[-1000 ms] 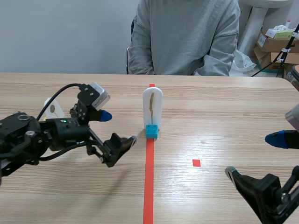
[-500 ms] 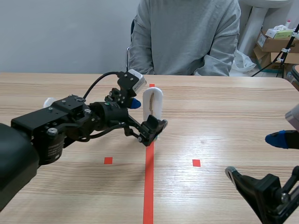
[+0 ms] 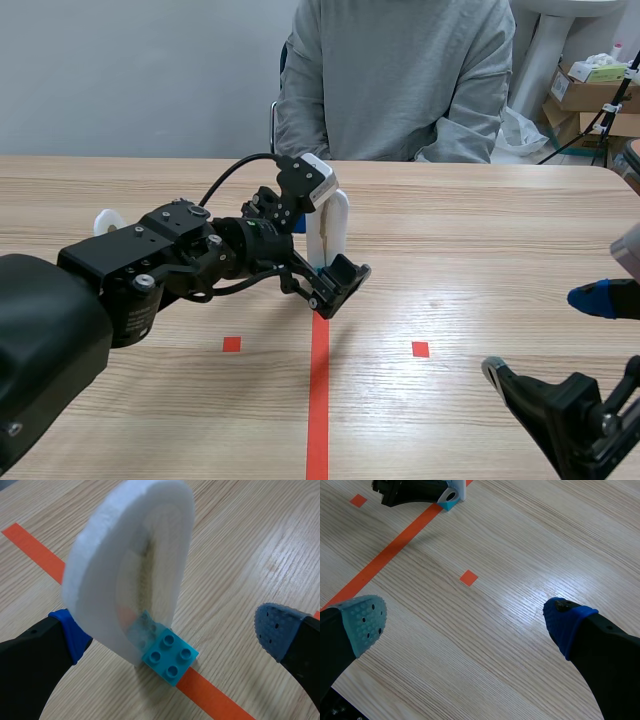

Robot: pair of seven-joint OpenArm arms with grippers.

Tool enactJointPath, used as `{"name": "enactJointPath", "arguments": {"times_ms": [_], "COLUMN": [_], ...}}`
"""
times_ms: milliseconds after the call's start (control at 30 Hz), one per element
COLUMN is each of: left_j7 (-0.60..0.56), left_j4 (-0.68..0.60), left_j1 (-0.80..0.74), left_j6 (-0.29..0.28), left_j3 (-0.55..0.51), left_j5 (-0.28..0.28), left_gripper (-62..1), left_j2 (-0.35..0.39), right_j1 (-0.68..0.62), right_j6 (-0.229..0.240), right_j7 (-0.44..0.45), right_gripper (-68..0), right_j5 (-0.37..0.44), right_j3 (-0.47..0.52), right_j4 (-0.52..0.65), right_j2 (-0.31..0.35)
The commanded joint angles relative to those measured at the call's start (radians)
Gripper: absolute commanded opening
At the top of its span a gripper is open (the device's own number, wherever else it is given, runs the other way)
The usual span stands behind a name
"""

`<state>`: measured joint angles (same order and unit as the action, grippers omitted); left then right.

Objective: Do the leaf sorting experiment

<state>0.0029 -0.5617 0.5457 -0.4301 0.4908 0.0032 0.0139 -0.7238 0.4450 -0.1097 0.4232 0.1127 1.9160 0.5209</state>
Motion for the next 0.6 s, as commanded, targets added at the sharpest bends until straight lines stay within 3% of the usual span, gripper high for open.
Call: {"name": "enactJointPath", "arguments": {"times_ms": [0, 100, 433, 567], "left_j7": [-0.014, -0.014, -0.035, -0.045], "left_j4": [-0.025, -0.025, -0.025, -0.025], "left_j1": [0.011, 0.011, 0.011, 0.011], "left_j6": [0.0, 0.002, 0.006, 0.006], "left_j3": [0.003, 0.003, 0.003, 0.003], "left_j5": [-0.008, -0.005, -0.005, -0.005], "left_gripper": [1.4, 0.5, -27.4, -33.7], "left_j2": [-0.008, -0.011, -0.019, -0.019], "right_j1": [0.01, 0.01, 0.01, 0.01], "right_j6": [-0.003, -0.003, -0.003, -0.003], "right_j7": [0.018, 0.018, 0.018, 0.018], "right_gripper": [-1.9, -1.9, -1.9, -1.9], "right_j5": [0.007, 0.007, 0.007, 0.007], "right_j3": [0.006, 0.006, 0.006, 0.006], "right_j4": [0.014, 0.014, 0.014, 0.014], "right_j2": [0.0, 0.0, 0.0, 0.0]}}
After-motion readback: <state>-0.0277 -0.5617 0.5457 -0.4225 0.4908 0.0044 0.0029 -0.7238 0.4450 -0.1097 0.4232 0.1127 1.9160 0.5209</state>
